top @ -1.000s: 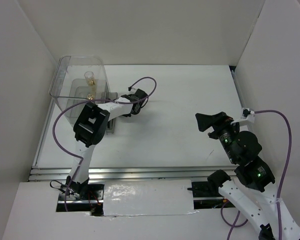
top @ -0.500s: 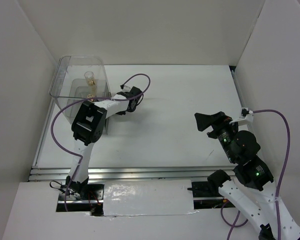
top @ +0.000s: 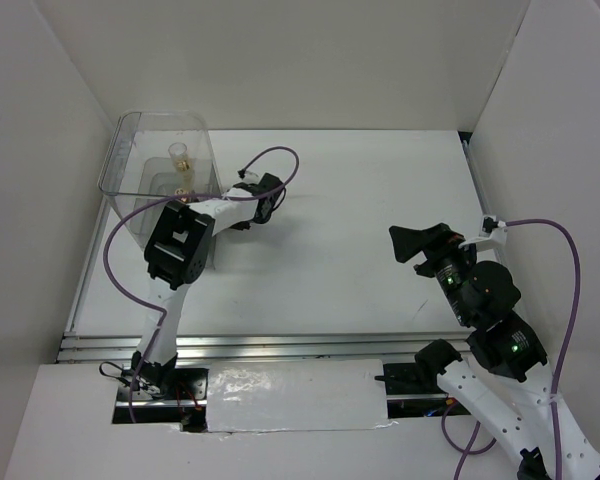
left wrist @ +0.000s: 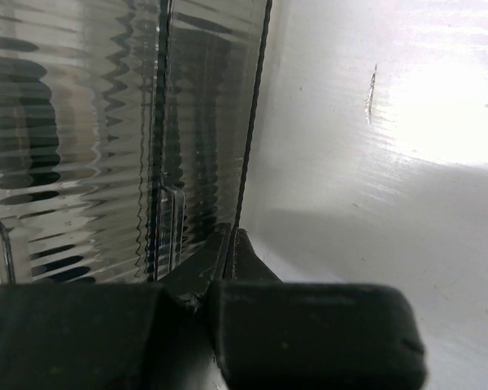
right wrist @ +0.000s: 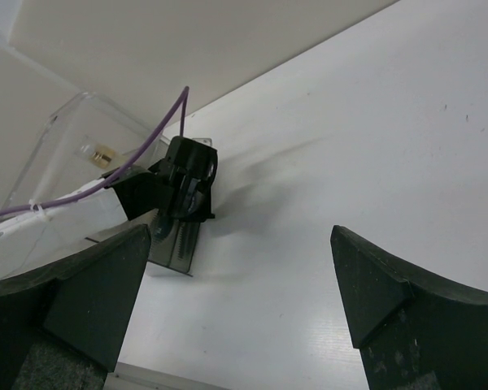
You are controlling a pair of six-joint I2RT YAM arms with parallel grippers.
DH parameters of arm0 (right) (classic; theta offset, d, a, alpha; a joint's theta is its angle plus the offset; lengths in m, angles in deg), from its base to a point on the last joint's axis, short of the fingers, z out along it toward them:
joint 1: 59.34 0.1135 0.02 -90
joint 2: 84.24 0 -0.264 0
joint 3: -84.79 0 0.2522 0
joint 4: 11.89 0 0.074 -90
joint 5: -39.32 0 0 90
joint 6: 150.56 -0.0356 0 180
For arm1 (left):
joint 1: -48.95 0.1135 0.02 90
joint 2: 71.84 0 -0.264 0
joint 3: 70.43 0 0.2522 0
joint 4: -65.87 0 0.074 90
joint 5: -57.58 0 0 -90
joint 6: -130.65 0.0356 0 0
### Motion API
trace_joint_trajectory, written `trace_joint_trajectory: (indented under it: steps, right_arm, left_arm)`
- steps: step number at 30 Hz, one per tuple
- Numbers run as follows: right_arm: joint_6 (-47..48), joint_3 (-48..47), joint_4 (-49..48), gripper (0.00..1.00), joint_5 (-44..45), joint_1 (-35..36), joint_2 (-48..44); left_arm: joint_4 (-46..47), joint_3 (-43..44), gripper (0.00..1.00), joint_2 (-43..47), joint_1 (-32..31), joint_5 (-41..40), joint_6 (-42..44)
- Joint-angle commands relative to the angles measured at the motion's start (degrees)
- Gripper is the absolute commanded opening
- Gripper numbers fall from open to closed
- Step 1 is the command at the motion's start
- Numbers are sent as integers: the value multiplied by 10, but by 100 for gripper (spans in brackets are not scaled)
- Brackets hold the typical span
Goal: Organize the makeup
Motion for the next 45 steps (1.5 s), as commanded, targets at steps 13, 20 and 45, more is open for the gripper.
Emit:
trace_joint_trajectory:
  steps: [13, 20, 45]
  right_arm:
    - [82, -103, 61, 100, -26, -3, 43]
    - [107, -212, 181, 100, 15, 9, 47]
    - [117, -296, 319, 100, 50, 9, -38]
  left_arm:
    - [-29, 106, 99, 177, -231, 132, 5]
    - [-34, -14, 99, 480, -195, 69, -32]
    - [-216, -231, 99, 1015, -87, 41, -117]
